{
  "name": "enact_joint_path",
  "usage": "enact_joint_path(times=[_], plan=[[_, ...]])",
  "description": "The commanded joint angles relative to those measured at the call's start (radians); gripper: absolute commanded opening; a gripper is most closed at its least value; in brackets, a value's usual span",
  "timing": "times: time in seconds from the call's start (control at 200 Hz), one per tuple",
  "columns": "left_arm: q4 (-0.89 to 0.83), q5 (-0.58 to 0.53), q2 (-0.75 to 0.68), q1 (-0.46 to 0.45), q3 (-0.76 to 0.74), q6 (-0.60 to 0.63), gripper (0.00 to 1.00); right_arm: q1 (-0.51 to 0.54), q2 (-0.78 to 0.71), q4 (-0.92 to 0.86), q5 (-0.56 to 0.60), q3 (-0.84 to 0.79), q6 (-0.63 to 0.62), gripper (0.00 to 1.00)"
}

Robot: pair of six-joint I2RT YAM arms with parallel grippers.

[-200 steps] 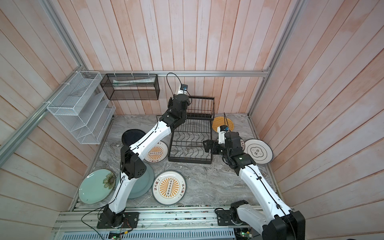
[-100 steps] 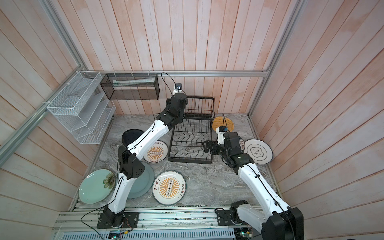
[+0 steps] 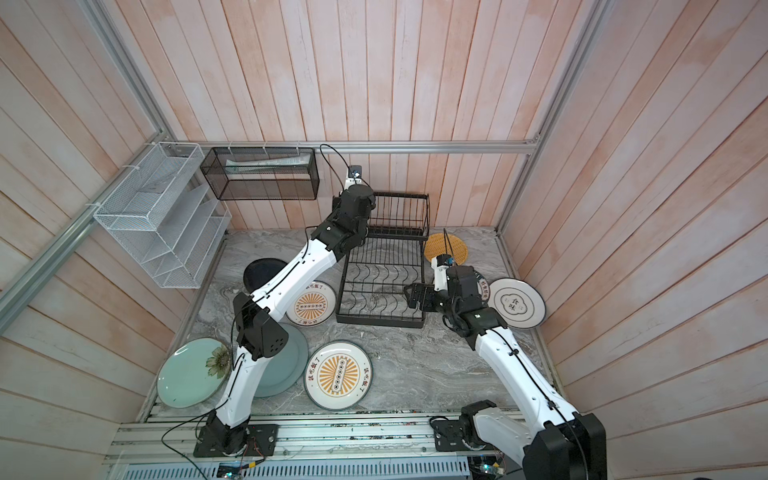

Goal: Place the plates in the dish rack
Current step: 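Lower the berry-pattern plate into a rack slot and open the left gripper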

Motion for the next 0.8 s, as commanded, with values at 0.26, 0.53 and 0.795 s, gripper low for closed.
enact_joint_path(times=[0.26,0.53,0.795], plan=[[0.021,0.021,-0.101,-0.005,0.082,0.062,0.37,-0.003,-0.015,0.016,-0.023,0.012,0.027,0.98],[-0.024,0.087,-0.222,-0.004,0.059,0.049,0.57,-0.003,-0.035,0.016,-0.042,0.014,0.041,0.98],[-0.166,0.34,-0.52,0.011,-0.241,-0.08,0.98,-0.001,-0.069,0.06,-0.151,-0.048,0.064,0.97]])
